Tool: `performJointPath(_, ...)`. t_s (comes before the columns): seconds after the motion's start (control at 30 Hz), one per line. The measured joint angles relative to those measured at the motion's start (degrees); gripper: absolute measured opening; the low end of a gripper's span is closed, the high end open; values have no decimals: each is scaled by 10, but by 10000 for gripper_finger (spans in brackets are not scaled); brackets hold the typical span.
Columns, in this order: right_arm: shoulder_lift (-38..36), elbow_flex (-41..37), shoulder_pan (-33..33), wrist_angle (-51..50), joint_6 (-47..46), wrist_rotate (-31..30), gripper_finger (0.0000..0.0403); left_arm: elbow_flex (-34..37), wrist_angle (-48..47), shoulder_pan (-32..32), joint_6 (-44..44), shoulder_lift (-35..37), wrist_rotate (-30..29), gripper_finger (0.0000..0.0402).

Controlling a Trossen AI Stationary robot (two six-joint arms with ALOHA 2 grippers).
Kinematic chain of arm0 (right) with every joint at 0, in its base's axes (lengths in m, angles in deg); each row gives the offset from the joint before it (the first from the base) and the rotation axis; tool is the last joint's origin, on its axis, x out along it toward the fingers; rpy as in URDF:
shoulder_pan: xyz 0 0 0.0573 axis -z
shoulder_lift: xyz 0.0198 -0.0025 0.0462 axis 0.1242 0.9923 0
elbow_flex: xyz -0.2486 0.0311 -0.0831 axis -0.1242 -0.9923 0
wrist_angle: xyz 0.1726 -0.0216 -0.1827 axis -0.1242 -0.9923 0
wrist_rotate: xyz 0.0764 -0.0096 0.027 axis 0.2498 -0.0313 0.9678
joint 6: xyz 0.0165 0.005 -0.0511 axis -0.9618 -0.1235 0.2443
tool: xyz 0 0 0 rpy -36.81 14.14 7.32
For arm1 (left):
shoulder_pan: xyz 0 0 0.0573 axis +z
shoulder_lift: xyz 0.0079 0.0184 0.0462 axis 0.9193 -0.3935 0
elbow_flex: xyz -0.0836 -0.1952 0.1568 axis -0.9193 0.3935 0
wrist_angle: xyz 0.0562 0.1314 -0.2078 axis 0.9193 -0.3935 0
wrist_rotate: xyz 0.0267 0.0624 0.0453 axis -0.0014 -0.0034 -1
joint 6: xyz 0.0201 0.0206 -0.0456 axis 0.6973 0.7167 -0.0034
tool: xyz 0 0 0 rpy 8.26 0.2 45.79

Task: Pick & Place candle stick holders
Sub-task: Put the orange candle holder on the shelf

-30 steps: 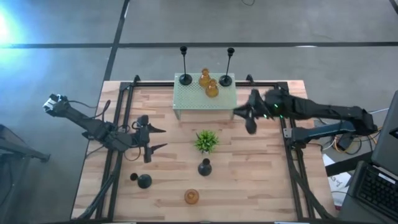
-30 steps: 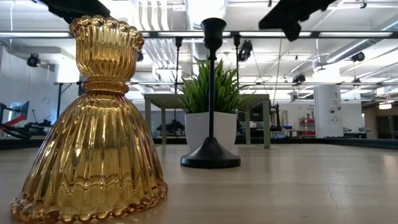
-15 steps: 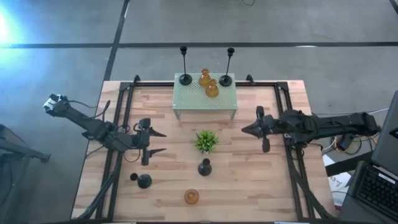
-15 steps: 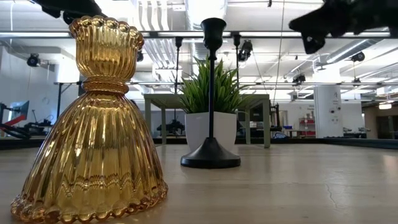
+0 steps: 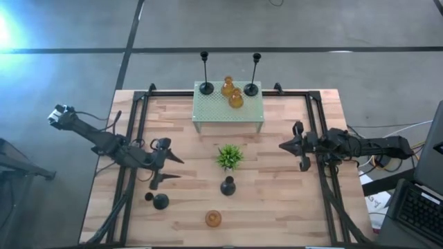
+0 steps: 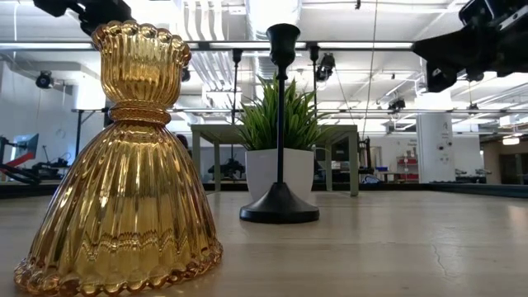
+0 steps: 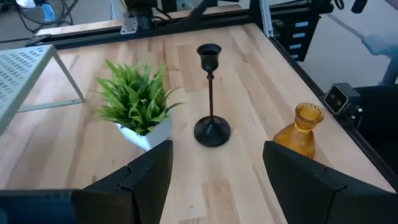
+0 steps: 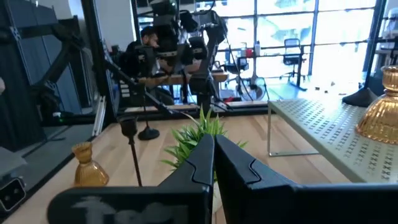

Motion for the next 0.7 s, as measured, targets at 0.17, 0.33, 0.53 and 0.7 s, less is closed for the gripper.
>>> performJointPath(0.17, -28, -17, 0, 1, 20, 0, 8, 0, 33, 13, 9, -38, 51, 254)
performJointPath(0.33, -34, -23, 0, 0, 62, 0, 8, 0, 91, 37, 33, -108, 157, 246)
performJointPath(0.53, -34, -22, 0, -4, 118, 0, 8, 1, 129, 60, 41, -187, 258, 219)
performJointPath(0.7, -34, -13, 0, -3, 118, 0, 8, 1, 198, 71, 60, -242, 322, 209)
